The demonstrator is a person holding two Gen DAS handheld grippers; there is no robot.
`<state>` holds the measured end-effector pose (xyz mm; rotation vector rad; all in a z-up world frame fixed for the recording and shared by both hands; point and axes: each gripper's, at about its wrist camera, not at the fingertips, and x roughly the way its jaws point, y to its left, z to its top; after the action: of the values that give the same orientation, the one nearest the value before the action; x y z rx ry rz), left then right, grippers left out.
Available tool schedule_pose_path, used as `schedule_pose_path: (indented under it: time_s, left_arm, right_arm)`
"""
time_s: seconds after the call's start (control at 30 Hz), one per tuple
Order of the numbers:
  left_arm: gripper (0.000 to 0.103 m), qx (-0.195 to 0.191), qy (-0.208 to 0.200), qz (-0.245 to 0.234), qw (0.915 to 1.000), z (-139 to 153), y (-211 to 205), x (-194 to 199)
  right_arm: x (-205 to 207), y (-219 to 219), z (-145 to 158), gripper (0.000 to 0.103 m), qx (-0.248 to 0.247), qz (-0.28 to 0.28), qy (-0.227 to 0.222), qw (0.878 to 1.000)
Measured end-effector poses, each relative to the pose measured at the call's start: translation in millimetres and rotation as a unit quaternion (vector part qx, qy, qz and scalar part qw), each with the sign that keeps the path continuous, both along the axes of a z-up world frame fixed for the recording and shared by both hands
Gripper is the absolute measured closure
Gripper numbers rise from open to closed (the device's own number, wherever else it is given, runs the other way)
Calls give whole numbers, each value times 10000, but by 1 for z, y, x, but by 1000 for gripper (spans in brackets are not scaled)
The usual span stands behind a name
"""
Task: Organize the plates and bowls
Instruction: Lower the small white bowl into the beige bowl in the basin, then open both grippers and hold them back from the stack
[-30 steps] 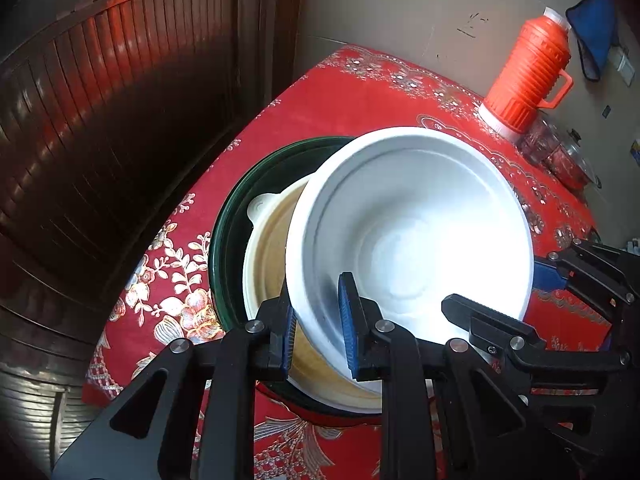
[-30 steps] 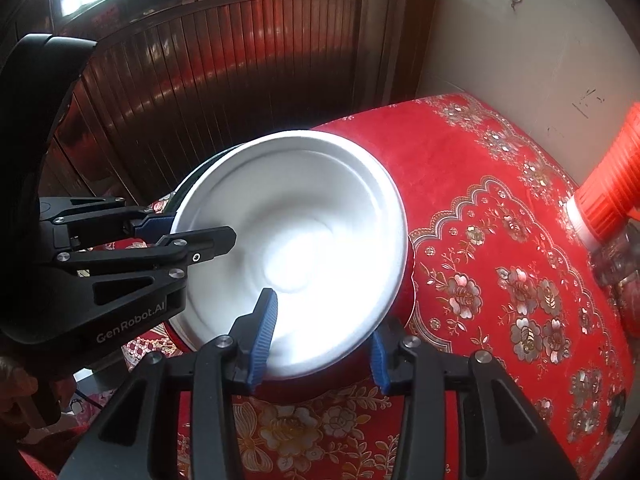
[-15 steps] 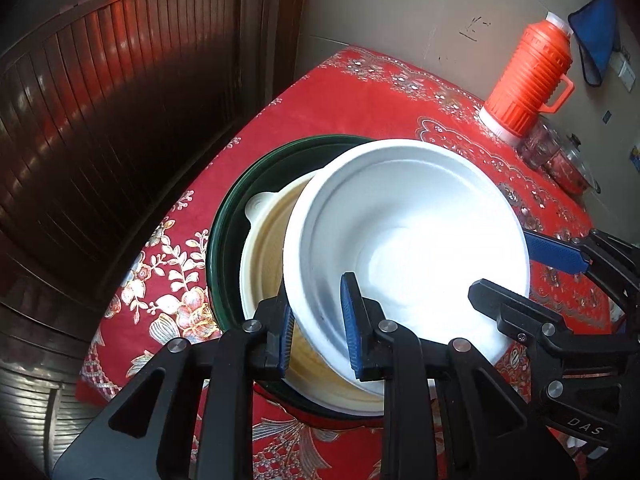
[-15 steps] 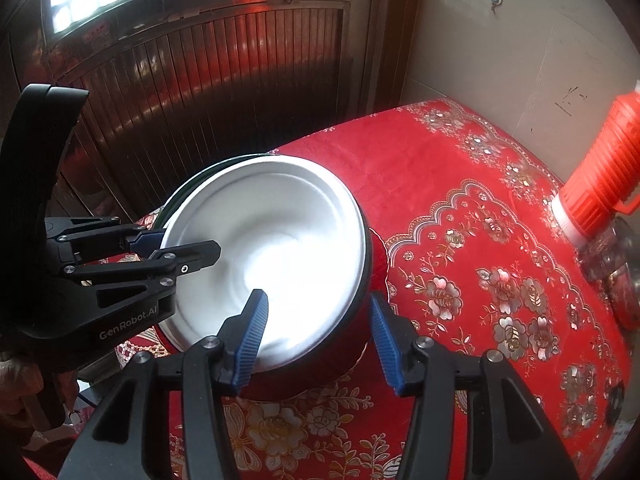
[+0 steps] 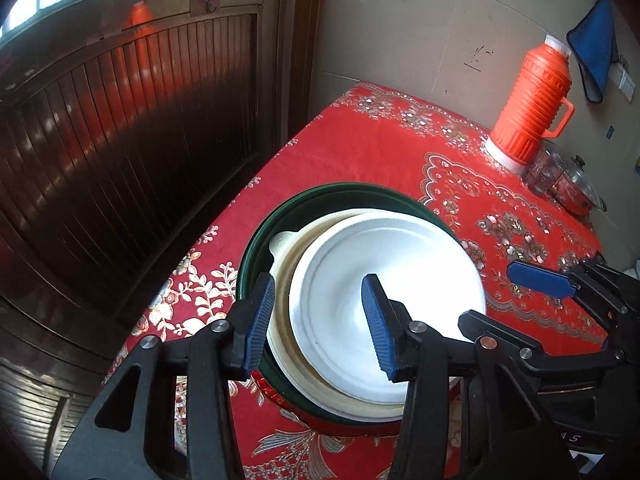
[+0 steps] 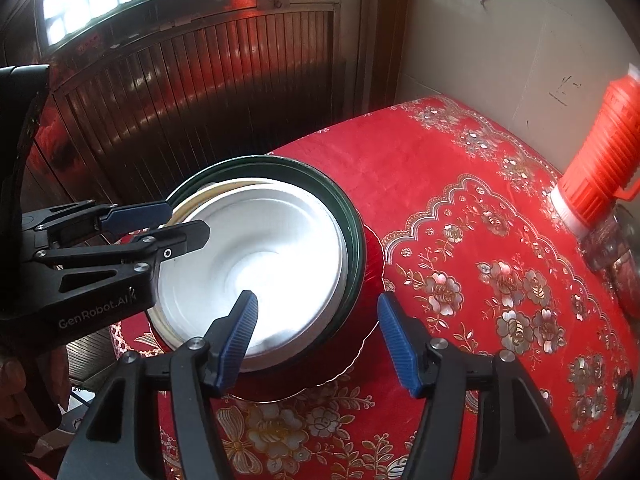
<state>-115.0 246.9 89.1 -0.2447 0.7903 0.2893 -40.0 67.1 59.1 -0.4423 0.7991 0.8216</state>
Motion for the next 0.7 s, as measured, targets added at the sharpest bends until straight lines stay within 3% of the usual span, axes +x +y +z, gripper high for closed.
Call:
schedule_pose_path:
  time_s: [0.07, 0.13, 0.17, 0.27, 0.37, 0.7]
  left_arm:
    - [40, 171, -247, 65, 9995, 6, -5, -6]
    - [40, 289, -487, 119, 9983, 12, -6, -11]
    - [40, 347, -587, 151, 9976, 14, -8, -12]
    - [33, 458, -711, 175, 9963, 16, -13, -14]
    - [32, 404, -748, 97, 9963, 12, -18, -14]
    - [32, 374, -627, 40, 9973, 6, -21, -9]
  right_arm:
    - [-2, -4, 3, 37, 151, -53, -48, 9999]
    - [-4, -8, 6, 23, 320, -178, -138, 9992]
    - [-5, -11, 7, 22, 403, -248, -193, 9987]
    - [-11, -20, 10, 22, 645, -400, -326, 9966]
    - [-15, -30, 10, 21, 800, -593, -460, 9940]
    - [-12, -48, -1, 21, 924, -815, -276, 9920]
